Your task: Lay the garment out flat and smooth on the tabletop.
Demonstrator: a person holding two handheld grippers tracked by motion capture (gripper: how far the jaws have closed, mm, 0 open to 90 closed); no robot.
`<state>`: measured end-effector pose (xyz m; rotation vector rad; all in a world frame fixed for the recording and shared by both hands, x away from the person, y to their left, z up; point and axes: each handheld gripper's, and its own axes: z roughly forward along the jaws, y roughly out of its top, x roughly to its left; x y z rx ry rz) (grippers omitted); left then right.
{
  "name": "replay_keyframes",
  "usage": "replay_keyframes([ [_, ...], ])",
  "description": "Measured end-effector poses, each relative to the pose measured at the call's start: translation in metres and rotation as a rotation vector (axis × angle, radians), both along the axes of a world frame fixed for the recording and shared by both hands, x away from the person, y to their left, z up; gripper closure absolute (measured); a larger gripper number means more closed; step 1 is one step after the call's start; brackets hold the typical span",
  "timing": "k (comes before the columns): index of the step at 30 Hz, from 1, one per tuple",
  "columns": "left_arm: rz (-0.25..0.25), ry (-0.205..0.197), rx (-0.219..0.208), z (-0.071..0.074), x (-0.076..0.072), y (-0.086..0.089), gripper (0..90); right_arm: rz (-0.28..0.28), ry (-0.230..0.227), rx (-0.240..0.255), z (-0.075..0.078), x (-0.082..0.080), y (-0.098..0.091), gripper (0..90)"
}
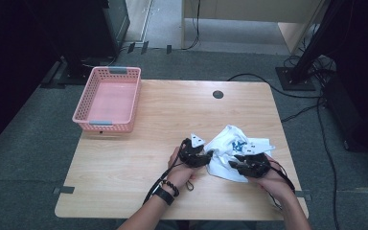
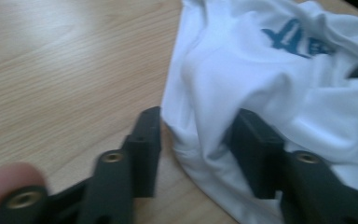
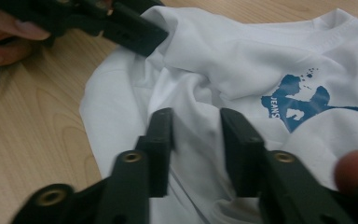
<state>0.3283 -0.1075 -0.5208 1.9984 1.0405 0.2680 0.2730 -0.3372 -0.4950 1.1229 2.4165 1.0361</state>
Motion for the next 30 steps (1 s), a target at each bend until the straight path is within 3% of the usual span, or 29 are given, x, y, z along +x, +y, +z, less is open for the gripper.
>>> replay_keyframes([
  [2, 0.033, -0.003, -0.008, 0.002, 0.003, 0.004, 79.8, 0.015, -0.044, -0.025, 0.001, -0.002, 0.002, 85.4],
  [3, 0.039, -0.013, 0.0, 0.002, 0.005, 0.006, 83.9, 0.031, -0.057, -0.01, 0.004, -0.003, 0.0, 86.7],
  [7, 0.096, -0.003, -0.006, 0.006, 0.017, 0.028, 84.8, 0.028, -0.06, 0.005, 0.009, -0.003, -0.008, 87.1],
  [10, 0.133, 0.002, -0.039, 0.013, 0.024, 0.051, 84.8, 0.02, -0.036, 0.017, 0.009, -0.004, -0.019, 87.0],
  [12, 0.105, 0.002, -0.061, 0.019, 0.026, 0.065, 83.9, 0.01, -0.015, 0.051, 0.007, -0.002, -0.031, 87.0],
  [16, 0.071, -0.005, -0.061, 0.022, 0.019, 0.072, 83.8, 0.018, 0.007, 0.063, 0.007, 0.0, -0.033, 86.2],
  [19, -0.063, 0.059, -0.125, 0.021, 0.014, 0.079, 80.4, 0.076, 0.047, 0.051, 0.008, -0.002, -0.031, 74.7],
  [20, -0.161, 0.078, -0.154, 0.022, 0.009, 0.085, 79.5, 0.075, 0.048, 0.065, 0.01, -0.002, -0.034, 73.0],
  [22, -0.227, 0.068, -0.171, 0.023, 0.004, 0.091, 76.3, 0.055, 0.047, 0.109, 0.013, -0.001, -0.041, 71.6],
  [24, -0.241, 0.07, -0.186, 0.024, 0.002, 0.097, 71.1, 0.011, 0.03, 0.166, 0.02, 0.002, -0.048, 69.4],
  [26, -0.21, 0.074, -0.194, 0.024, 0.003, 0.101, 64.6, -0.026, 0.002, 0.195, 0.025, 0.008, -0.048, 65.3],
  [28, -0.179, 0.08, -0.203, 0.023, 0.005, 0.104, 60.9, -0.061, -0.026, 0.188, 0.03, 0.018, -0.04, 59.8],
  [30, -0.146, 0.092, -0.199, 0.021, 0.006, 0.104, 57.1, -0.106, -0.048, 0.15, 0.032, 0.031, -0.025, 55.4],
])
